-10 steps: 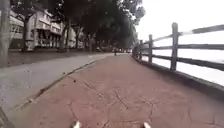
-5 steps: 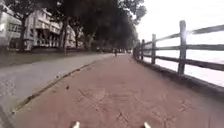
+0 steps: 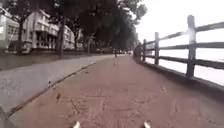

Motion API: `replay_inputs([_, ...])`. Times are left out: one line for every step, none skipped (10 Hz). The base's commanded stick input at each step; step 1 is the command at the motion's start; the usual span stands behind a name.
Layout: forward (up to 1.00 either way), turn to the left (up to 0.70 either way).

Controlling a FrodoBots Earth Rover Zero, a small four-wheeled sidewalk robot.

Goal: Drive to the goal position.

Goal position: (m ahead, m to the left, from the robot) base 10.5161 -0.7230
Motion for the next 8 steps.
replay_inputs([0.7, 0.0])
replay_inputs([0.7, 0.0])
replay_inputs([0.7, 0.0])
replay_inputs([0.7, 0.0])
replay_inputs([0.7, 0.0])
replay_inputs([0.7, 0.0])
replay_inputs([0.7, 0.0])
replay_inputs([0.7, 0.0])
